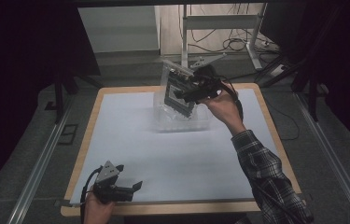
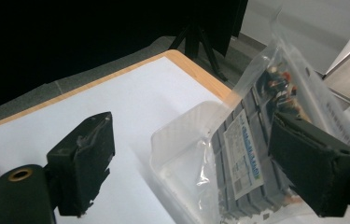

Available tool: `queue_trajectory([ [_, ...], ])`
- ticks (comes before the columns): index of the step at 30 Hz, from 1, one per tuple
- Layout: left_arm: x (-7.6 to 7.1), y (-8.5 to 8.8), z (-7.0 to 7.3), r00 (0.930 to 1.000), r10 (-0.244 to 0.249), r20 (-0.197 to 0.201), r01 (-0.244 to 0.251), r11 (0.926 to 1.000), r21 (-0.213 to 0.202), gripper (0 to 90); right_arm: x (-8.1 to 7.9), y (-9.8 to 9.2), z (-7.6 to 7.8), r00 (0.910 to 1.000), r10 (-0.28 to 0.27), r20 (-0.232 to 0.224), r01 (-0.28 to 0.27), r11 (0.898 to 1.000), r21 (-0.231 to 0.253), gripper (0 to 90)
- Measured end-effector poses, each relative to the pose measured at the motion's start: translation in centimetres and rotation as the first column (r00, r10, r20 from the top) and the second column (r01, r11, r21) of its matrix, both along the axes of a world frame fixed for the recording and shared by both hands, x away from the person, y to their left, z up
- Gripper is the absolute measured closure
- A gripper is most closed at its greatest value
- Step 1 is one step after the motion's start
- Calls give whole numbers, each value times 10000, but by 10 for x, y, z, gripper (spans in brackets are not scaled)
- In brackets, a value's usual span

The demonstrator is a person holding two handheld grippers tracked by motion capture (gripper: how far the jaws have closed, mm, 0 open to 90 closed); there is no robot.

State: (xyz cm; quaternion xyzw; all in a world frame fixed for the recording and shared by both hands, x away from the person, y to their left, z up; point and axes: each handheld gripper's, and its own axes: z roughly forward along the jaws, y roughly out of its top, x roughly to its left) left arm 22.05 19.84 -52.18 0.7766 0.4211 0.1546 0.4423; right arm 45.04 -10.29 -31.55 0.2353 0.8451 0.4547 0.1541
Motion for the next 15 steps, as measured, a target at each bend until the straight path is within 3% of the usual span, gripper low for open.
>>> queue_trajectory([
  [15,-2,-1,0,9992,-144,366,140,9998,118,38,-21,-16,-17,10000,17,-6,-17,10000,53,68],
])
